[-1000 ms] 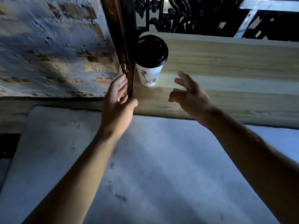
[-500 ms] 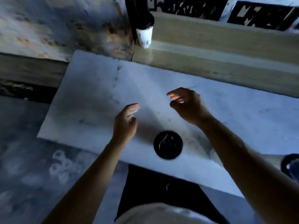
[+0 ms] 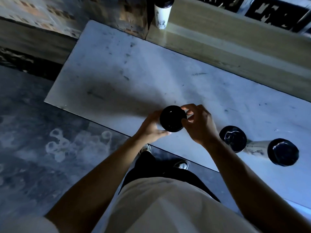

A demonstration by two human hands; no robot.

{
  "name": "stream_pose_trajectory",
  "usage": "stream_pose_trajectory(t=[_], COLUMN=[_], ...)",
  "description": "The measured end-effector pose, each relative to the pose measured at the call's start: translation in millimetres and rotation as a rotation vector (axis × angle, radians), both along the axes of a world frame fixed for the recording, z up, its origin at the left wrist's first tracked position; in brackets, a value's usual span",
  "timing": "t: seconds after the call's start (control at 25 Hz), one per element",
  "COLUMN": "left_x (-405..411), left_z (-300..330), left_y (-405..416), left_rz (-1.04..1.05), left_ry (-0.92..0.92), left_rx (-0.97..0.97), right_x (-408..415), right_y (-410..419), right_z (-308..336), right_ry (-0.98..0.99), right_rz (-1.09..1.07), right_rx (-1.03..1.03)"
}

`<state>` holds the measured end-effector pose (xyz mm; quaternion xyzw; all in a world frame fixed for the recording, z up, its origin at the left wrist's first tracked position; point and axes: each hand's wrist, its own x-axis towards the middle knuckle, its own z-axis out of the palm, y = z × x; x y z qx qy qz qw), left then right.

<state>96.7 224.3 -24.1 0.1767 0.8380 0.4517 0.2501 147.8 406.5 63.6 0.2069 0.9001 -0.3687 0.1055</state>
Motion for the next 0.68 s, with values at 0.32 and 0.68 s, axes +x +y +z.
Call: stream_pose_trajectory(t=[0.32, 0.68], left_x=[-23, -13], left_z=[57, 95], left_y=[-20, -8], left_rz=[-0.324, -0.348], left_ry=[0.106, 0.618], left_rx=[-0.257, -0.427], right_x=[5, -3], right_y=[-19, -43], right_z=[13, 24], right_ry=[-0.053, 0.082], right_rz=[-0.305, -0.566], right_rx=[-0.132, -0.458])
